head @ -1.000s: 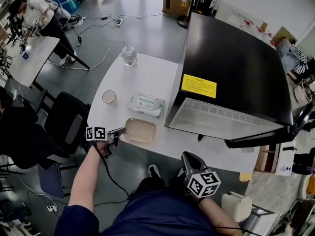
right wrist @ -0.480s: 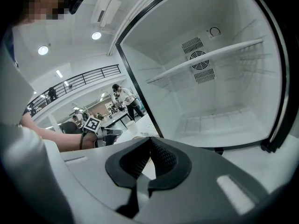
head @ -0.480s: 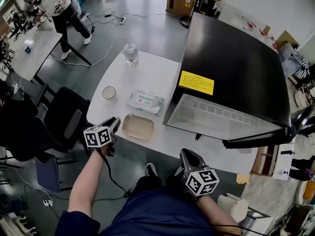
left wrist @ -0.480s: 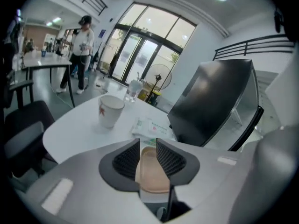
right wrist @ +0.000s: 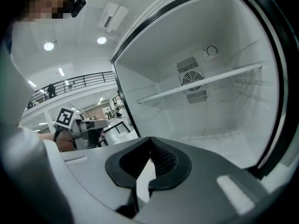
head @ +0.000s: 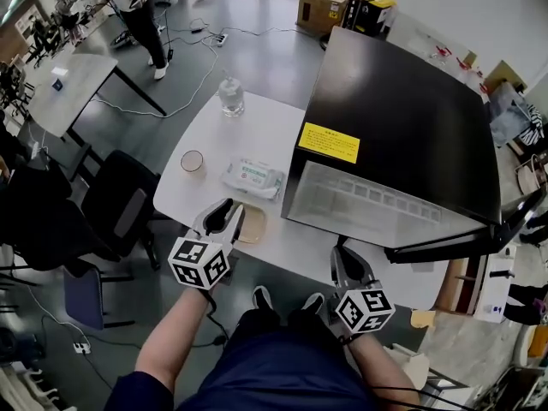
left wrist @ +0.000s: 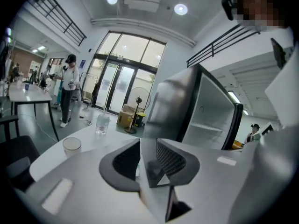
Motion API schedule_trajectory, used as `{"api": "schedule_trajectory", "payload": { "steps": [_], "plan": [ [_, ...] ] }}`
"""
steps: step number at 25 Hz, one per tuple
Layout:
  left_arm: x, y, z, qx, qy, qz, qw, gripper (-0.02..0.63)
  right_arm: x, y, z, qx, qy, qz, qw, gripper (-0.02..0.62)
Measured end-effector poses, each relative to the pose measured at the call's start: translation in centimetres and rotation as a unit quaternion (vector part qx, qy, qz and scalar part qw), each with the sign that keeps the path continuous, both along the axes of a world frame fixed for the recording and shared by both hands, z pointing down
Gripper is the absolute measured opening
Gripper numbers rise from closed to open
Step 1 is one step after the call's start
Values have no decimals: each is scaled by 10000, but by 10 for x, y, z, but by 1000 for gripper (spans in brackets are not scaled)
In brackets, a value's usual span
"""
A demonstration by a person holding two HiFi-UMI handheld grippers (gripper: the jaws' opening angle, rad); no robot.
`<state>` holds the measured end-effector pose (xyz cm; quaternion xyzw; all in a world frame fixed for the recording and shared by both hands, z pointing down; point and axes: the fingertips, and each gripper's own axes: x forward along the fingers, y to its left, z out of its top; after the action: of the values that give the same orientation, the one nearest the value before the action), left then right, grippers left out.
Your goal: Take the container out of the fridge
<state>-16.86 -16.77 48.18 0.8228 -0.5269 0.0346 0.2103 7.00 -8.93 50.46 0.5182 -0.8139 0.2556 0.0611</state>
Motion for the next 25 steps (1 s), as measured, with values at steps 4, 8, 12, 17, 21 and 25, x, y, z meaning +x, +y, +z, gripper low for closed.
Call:
{"api": "schedule_trajectory", "payload": {
  "steps": [4, 8, 12, 17, 21, 25],
  "plan": [
    [37, 8, -38, 537, -127, 55, 9985, 81, 25, -20, -32, 545, 183, 179, 9982, 6],
    [63, 17, -59, 706, 18, 50, 9975, 81, 43, -33, -63, 1077, 487, 340, 9924, 6],
    [76, 24, -76, 907, 10, -51, 9959, 81, 51, -36, -89, 1477, 615, 387, 9863, 6],
    [94, 35, -97, 1231, -76, -31, 9924, 80, 52, -31, -109, 1775, 723, 256, 9811, 6],
    [99, 41, -100, 1253, -42, -43, 9921, 80, 55, -27, -111, 1852, 720, 227, 9798, 6],
    [97, 46, -104, 1272, -56, -116, 9918, 80, 57, -20, -117, 1917, 689, 191, 9788, 6]
  ]
}}
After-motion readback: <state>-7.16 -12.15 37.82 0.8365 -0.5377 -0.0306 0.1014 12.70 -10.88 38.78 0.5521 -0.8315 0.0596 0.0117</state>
